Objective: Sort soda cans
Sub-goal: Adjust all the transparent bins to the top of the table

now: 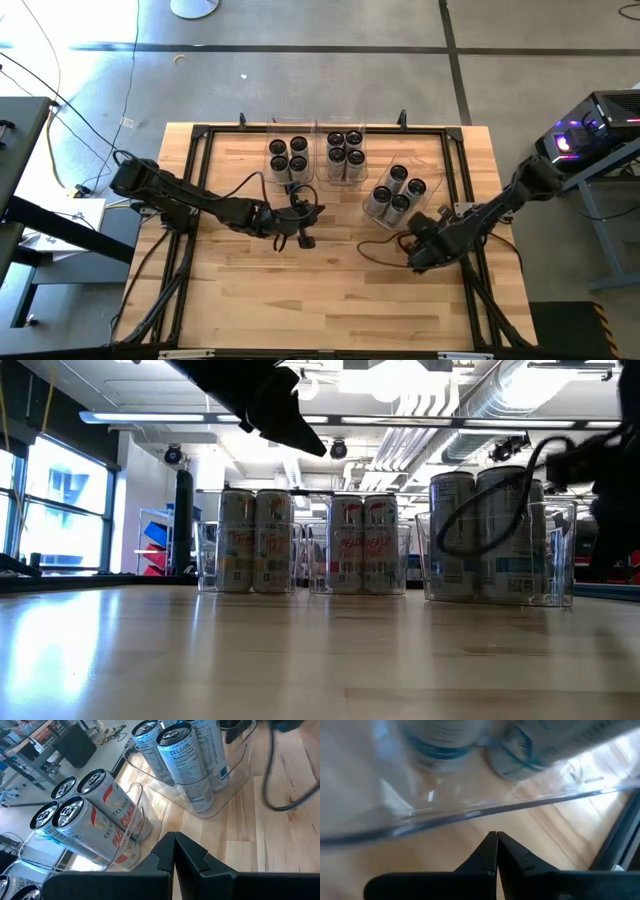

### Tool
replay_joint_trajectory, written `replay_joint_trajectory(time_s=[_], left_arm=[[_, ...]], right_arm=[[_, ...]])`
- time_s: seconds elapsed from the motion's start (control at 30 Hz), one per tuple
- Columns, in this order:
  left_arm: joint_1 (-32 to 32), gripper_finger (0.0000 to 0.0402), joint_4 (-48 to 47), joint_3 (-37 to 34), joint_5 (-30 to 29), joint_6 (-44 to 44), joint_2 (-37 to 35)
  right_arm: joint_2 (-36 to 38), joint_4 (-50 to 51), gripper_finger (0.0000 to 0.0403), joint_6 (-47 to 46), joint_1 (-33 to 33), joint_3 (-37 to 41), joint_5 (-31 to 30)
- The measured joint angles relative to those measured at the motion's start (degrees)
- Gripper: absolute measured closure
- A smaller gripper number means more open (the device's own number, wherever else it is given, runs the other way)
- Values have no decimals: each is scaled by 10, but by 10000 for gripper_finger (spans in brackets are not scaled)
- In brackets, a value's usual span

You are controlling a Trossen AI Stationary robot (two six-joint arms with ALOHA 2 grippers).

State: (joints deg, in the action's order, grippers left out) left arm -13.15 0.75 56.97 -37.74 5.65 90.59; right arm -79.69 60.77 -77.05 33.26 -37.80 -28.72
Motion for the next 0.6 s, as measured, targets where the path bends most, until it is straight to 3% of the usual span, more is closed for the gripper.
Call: replay_joint_trajectory(time_s=[0.2,0.47,0.6], left_arm=[[0,401,3,0,1,0,0],[0,401,5,0,15,-5,0],[0,401,5,0,15,-5,0]], right_arm=[[-10,-32,403,-4,-46,31,-33],[-38,-66,403,21,-99,47,-138],[-58,-68,403,42,-128,47,-144]])
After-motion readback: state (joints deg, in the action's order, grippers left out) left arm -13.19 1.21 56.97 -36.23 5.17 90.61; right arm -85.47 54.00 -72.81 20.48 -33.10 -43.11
